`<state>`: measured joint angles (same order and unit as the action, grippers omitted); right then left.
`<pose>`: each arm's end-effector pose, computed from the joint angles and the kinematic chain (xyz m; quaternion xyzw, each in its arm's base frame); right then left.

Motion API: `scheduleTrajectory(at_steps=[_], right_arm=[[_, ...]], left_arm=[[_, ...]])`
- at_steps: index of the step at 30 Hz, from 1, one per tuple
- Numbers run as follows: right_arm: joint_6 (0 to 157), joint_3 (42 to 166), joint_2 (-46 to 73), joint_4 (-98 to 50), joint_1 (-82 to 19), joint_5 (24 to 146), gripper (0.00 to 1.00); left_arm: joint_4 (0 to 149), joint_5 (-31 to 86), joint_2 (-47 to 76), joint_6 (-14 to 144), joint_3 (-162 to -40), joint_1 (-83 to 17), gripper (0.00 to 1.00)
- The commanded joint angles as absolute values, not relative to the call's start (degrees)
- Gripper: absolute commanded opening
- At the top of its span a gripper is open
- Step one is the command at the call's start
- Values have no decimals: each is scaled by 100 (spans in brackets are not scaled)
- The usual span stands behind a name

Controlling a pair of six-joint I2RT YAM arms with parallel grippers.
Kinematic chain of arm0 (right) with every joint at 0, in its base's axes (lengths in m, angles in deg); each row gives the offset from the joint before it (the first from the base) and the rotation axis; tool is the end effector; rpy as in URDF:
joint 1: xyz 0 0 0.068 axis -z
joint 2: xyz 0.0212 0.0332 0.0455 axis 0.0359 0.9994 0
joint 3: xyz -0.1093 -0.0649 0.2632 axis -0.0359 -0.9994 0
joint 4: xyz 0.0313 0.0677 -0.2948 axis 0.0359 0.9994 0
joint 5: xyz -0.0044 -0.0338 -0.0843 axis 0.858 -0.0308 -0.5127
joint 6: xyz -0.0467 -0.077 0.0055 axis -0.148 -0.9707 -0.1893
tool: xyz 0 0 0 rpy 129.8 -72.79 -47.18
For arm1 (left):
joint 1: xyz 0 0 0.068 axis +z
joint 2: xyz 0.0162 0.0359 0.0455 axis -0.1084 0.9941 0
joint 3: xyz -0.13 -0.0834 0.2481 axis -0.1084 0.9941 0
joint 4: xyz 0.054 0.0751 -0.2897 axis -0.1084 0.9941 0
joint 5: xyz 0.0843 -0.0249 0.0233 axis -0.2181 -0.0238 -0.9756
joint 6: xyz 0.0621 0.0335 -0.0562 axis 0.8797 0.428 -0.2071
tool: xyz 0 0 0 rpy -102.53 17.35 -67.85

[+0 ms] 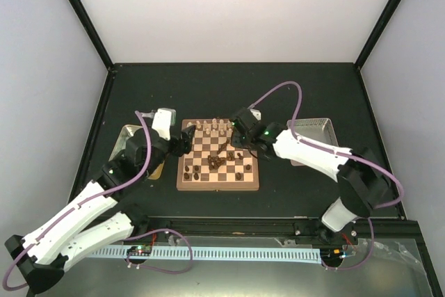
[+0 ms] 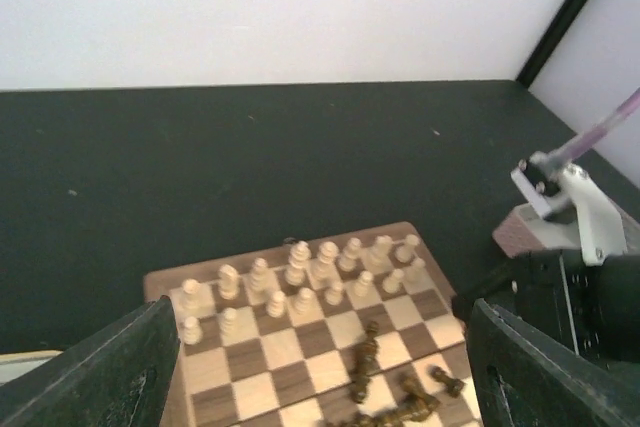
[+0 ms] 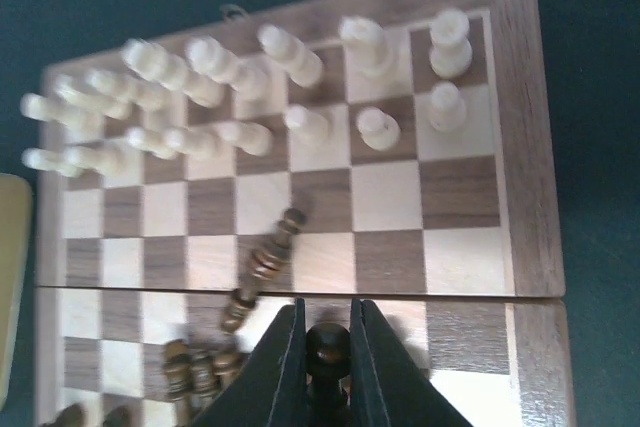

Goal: Set up the chess pieces on the board
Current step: Pick up the chess piece from the chessboard, then place the chess piece on the chessboard.

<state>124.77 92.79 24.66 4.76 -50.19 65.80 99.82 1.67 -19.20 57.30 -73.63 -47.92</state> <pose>0.2784 0.2866 0.1852 0.0673 0.9532 0.1540 0.2512 0.1926 -0.1389 0.3276 0.0712 0.8095 -0.1806 0.5541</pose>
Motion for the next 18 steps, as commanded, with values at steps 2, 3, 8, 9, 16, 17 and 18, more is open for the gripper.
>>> scheduleTrajectory(at_steps=[2,3,8,9,16,17,18], right_arm=[[12410,9025,1932,-190,-4999,6681,10],[12352,8982,1840,-260,-5001,6732,10],[12141,8494,1235,-1050,-5008,7053,10],[12165,8466,1137,-1160,-5006,7173,10],[12983,8489,782,-1723,-5003,8501,11],[13087,8489,769,-1775,-5004,8633,11],[13176,8495,754,-1815,-5006,8758,11]], left_arm=[[9135,1086,-1866,4916,-6928,-4741,81],[8997,1206,-1880,4788,-6815,-4736,81],[8110,2048,-1949,4489,-6301,-4718,81],[7843,2316,-1922,4492,-6178,-4718,81],[7118,3863,-1394,4911,-6128,-4718,78],[7162,3913,-1287,4998,-6182,-4724,77],[7182,3937,-1200,5062,-6228,-4723,77]])
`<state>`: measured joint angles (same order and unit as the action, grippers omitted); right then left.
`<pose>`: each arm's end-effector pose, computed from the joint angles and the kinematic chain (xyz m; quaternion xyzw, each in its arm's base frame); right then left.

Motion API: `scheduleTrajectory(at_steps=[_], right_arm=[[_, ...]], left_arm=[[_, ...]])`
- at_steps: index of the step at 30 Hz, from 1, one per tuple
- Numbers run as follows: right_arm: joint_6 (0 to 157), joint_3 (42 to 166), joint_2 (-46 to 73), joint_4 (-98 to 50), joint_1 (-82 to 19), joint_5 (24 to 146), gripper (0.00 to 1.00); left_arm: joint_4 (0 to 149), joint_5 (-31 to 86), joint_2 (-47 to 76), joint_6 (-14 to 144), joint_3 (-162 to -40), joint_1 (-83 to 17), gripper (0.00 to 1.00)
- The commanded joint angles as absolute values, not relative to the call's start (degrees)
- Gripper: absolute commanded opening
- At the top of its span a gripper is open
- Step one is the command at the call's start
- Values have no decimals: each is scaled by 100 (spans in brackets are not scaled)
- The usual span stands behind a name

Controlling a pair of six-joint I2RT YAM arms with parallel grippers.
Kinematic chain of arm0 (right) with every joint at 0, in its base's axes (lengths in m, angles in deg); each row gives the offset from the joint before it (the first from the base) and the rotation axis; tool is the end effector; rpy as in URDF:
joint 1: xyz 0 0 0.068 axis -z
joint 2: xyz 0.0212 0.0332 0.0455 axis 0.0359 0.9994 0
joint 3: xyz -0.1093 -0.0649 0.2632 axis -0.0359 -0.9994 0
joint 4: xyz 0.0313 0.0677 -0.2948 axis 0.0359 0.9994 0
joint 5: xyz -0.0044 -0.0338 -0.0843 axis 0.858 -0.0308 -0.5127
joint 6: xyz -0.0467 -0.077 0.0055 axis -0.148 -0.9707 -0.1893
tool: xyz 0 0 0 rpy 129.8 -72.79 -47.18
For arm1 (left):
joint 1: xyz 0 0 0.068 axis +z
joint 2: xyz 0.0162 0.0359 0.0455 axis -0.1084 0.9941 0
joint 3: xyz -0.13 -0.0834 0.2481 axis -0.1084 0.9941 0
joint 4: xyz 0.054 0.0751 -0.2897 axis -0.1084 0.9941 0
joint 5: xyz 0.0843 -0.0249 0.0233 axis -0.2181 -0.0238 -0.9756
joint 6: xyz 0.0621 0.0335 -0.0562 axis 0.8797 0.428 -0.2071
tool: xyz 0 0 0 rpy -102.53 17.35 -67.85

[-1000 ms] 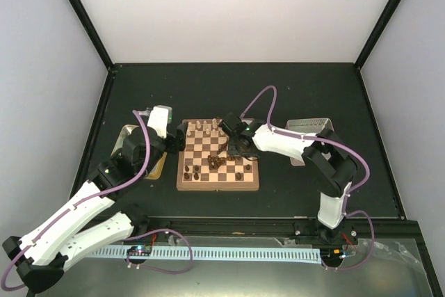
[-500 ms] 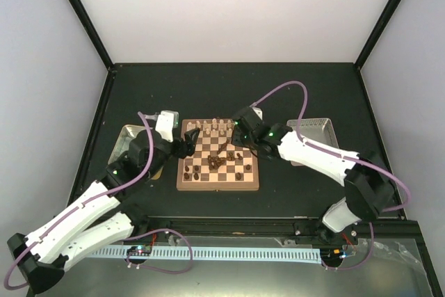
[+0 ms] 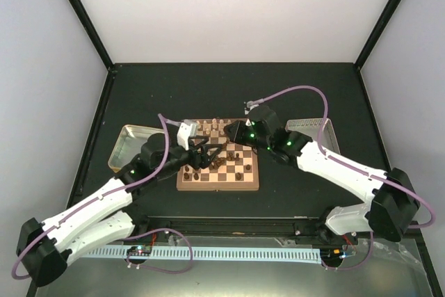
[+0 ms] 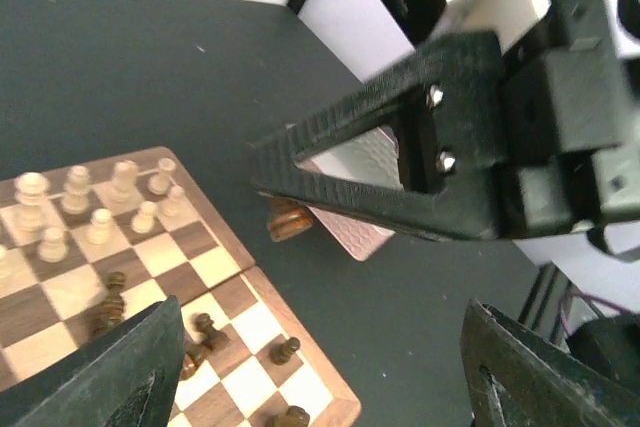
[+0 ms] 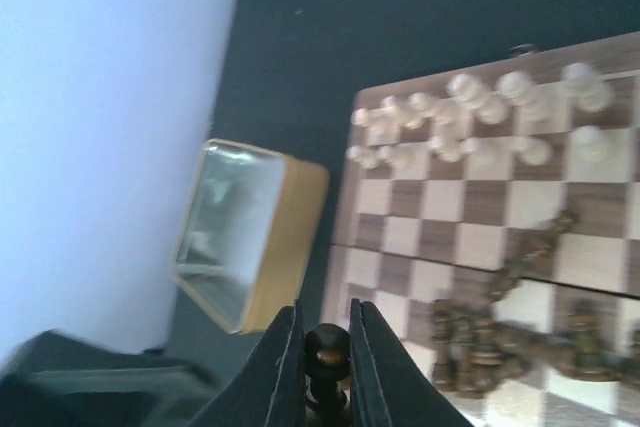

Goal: Set up the chess pieces on the board
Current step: Place the chess piece on the chessboard.

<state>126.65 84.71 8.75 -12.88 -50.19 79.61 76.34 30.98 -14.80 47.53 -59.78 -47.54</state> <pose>0.2501 0.2840 0.2644 0.0405 0.8736 0.3901 0.2882 0.1896 -0.1884 0.2625 0.1467 0.7749 -0.4167 0.4520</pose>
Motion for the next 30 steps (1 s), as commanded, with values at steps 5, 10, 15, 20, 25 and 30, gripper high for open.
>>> scheduleTrajectory(at_steps=[5,10,15,20,25,30], right_arm=[[13497,8468,644,-2006,-5005,9287,12],[13531,8431,598,-1995,-5009,9515,13],[13390,8389,533,-1974,-5005,9665,12],[13108,8384,441,-1812,-4999,9700,13],[12762,8447,363,-1515,-5000,9616,15],[12223,8761,246,-941,-4871,9870,36]], left_arm=[[7143,3814,-921,5247,-6353,-4721,68],[6950,3817,-811,5310,-6464,-4723,61],[6961,3678,-743,5369,-6531,-4718,46],[6999,3569,-753,5488,-6542,-4723,25],[7015,3634,-781,5655,-6544,-4719,4],[7157,3837,-916,6118,-6584,-4720,2]])
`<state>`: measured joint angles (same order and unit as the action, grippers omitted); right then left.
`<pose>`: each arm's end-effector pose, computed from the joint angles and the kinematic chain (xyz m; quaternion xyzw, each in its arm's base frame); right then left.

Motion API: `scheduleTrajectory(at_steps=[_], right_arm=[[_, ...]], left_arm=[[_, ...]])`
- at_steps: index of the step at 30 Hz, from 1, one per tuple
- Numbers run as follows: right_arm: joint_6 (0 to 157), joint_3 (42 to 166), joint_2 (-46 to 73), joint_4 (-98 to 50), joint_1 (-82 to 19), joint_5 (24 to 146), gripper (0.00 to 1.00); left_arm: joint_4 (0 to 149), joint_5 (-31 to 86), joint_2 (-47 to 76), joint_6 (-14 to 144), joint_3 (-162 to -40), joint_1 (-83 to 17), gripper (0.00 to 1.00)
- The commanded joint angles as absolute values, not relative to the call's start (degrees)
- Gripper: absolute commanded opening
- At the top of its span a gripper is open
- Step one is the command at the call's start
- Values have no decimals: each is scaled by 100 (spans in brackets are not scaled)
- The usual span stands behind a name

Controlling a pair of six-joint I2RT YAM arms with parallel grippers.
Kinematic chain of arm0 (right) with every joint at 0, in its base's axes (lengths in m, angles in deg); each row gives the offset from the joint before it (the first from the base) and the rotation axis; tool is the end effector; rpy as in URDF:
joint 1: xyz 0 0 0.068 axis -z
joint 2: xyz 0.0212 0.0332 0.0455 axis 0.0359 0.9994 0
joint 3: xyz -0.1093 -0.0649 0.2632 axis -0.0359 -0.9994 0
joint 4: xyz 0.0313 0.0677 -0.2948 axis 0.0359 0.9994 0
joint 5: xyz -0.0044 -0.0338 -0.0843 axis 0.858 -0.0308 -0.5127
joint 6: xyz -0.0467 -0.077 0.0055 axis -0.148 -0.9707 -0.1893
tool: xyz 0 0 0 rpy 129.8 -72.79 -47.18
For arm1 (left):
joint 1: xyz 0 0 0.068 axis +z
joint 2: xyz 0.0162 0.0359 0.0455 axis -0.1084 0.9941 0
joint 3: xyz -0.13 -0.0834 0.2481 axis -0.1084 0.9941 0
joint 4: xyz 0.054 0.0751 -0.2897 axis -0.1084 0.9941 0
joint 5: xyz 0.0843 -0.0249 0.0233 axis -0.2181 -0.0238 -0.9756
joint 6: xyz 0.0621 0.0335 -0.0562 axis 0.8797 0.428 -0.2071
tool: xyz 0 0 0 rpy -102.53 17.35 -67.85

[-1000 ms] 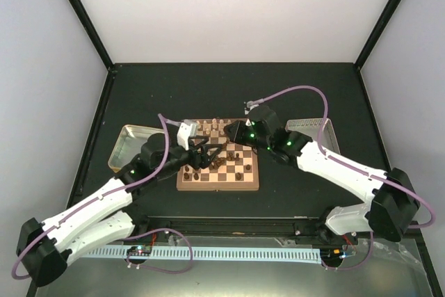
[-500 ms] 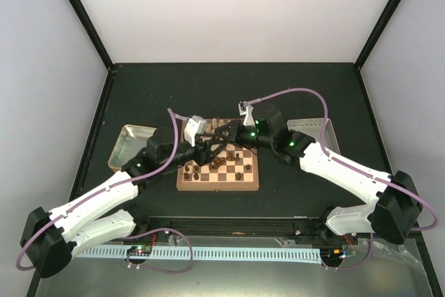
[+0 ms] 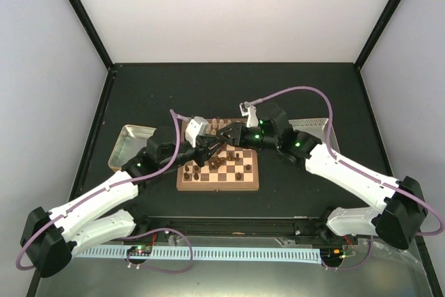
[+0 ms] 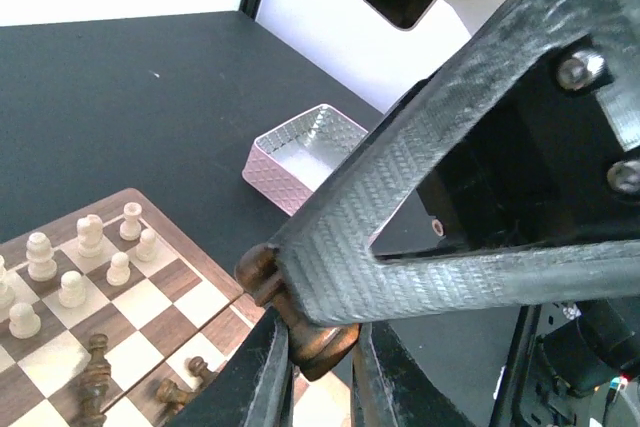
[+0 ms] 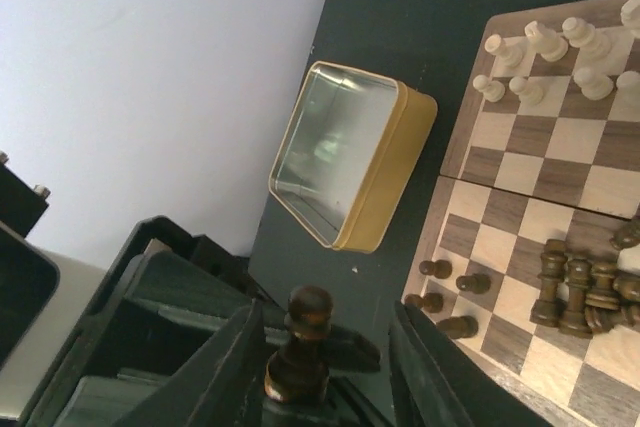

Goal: Set up the chess pieces on the board
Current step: Place the chess piece on the chessboard.

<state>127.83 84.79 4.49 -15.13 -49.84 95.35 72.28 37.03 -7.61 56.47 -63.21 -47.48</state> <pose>0.2271 0.2875 0.2984 -0.0245 0.8387 0.4969 0.2214 0.2020 -0.2099 0.2675 0.2368 0.7485 -0.4143 0.4605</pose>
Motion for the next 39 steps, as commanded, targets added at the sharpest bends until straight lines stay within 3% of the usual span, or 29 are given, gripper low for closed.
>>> scheduleTrajectory(at_steps=[1,9,21,24,29,36,39], right_arm=[[12146,8814,203,-882,-4777,10081,40],[11185,9384,52,-59,-4440,11578,54],[10027,10074,512,1467,-4442,11971,46],[9986,10079,586,1523,-4442,12089,41],[10104,9974,579,1304,-4437,12349,20],[10304,9737,511,909,-4439,12545,3],[10368,9634,425,742,-4439,12191,1]], left_arm=[[7151,3940,-959,6227,-6582,-4724,2],[6922,5090,-1144,7237,-6410,-4718,2],[6839,5876,-1241,7577,-6406,-4723,2],[6824,5947,-1276,7588,-6386,-4721,1],[6841,5936,-1306,7597,-6366,-4725,1],[6902,5851,-1300,7556,-6382,-4723,1],[6996,5622,-1297,7388,-6403,-4719,11]])
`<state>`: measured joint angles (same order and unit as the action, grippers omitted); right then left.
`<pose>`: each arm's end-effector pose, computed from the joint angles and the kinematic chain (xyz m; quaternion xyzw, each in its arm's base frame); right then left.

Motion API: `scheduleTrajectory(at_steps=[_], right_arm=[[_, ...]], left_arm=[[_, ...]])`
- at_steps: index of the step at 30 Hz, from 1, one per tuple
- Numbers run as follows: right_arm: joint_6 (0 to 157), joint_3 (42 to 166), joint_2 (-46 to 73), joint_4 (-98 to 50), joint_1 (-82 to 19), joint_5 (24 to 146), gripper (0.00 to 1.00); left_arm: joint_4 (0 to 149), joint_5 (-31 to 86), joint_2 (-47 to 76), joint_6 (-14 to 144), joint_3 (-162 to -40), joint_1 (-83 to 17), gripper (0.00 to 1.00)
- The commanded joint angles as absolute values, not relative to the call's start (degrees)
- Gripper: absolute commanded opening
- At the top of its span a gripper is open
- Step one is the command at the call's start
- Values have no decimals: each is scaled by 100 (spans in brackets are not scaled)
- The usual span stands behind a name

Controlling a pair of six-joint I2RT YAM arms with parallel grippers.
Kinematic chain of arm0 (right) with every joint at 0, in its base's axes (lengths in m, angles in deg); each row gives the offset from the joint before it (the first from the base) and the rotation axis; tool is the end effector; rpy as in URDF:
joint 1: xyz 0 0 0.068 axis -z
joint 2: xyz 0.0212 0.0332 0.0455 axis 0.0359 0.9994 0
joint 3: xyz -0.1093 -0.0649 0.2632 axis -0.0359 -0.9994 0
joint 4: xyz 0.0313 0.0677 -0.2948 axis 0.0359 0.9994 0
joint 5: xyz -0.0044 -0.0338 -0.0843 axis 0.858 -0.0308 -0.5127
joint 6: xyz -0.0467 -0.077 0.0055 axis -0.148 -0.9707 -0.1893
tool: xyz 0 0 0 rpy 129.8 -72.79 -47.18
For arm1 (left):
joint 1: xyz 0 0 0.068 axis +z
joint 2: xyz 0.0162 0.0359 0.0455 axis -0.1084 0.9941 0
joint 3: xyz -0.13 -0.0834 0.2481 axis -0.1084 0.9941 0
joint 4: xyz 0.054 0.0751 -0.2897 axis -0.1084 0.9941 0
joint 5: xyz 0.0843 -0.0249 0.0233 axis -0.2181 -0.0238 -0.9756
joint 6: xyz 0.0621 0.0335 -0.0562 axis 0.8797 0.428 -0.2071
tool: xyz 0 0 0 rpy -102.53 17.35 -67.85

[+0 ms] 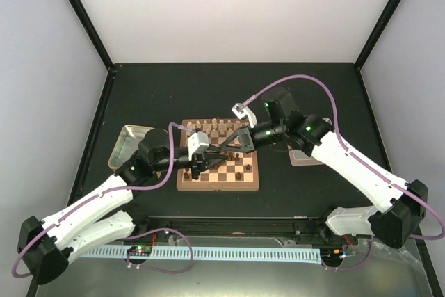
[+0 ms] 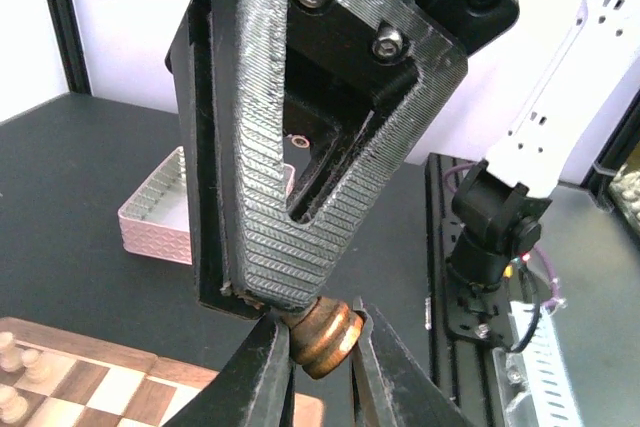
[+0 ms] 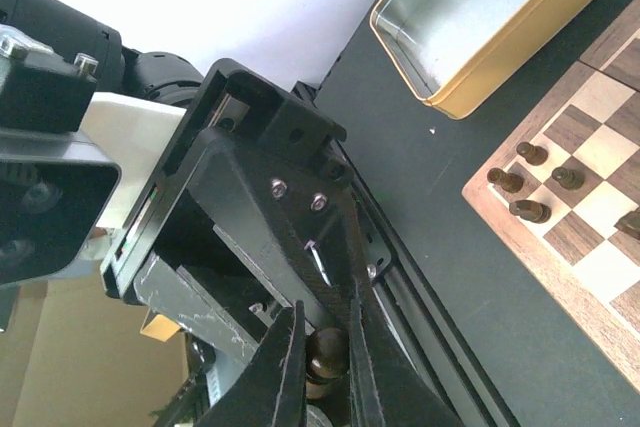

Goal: Set up the chess pieces on the board
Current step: Place the chess piece on the chessboard.

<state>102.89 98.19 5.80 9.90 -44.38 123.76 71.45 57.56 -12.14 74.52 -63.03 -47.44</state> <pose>0.2084 0.2689 0.3469 -0.2528 0.8060 0.5239 0.1090 0.1658 -0.2116 0.2913 0.4418 0.6049 -0.4577 0.4790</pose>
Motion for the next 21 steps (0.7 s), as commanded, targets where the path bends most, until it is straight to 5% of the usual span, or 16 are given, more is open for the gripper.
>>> scheduleTrajectory(at_steps=[1,3,5,14,21], right_arm=[[10428,9579,374,640,-4442,12012,1],[10546,9391,234,385,-4440,11564,1],[10530,9216,92,268,-4437,10816,1],[9930,8221,-177,-113,-4730,7544,1],[9788,7214,-282,-613,-5693,5876,1]], left_arm=[[7042,5495,-1297,7300,-6424,-4718,22],[7199,5063,-1288,7089,-6456,-4721,51],[7416,4580,-1292,6925,-6480,-4724,63],[8387,1837,-1727,5721,-6517,-4709,77],[8843,1560,-1897,5499,-6852,-4577,81]])
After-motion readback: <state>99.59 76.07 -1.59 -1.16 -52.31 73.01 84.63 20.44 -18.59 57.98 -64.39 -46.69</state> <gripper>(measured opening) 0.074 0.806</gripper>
